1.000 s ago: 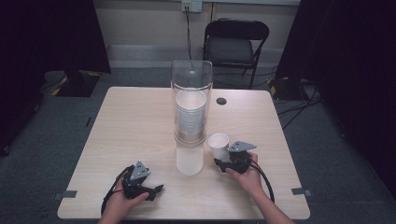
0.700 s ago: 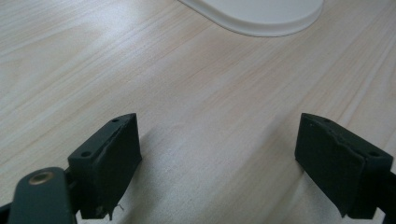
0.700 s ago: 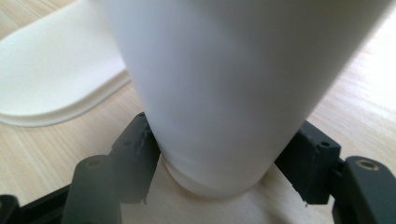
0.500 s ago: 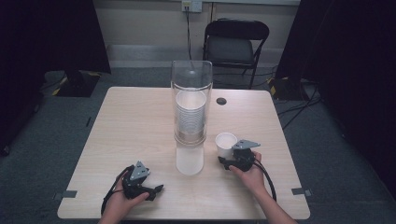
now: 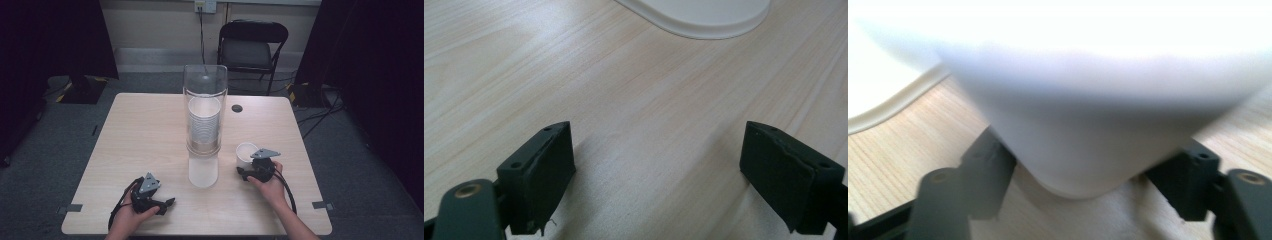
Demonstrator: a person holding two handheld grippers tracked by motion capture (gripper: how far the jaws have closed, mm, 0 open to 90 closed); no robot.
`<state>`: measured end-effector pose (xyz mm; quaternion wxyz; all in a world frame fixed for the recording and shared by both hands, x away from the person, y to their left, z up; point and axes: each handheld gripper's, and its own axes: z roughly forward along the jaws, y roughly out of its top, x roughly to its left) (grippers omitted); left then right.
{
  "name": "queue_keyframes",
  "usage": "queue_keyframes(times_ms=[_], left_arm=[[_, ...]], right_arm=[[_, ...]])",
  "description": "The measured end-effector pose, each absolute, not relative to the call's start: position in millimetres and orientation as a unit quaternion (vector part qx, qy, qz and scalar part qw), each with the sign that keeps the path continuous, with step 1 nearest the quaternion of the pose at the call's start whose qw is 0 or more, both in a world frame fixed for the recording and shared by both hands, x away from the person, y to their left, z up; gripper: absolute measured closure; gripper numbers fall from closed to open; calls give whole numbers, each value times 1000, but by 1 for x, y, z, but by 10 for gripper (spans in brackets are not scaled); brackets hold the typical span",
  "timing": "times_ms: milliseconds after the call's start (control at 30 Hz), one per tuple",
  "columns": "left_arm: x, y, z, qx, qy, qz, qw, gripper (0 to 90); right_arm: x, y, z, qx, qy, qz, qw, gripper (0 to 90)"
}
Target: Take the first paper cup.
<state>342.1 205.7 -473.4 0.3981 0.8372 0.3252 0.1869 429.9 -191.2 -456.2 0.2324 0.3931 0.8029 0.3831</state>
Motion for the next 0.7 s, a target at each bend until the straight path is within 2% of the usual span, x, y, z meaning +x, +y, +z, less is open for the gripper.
queue_keyframes(times_ms=[133,700], left_arm=[[342,206,-473,837,326,187,399,138],[342,206,-473,837,325,187,398,138]], right_arm=[[427,-195,-456,396,802,374,244,217],[392,-209,-433,368,800,396,261,183]])
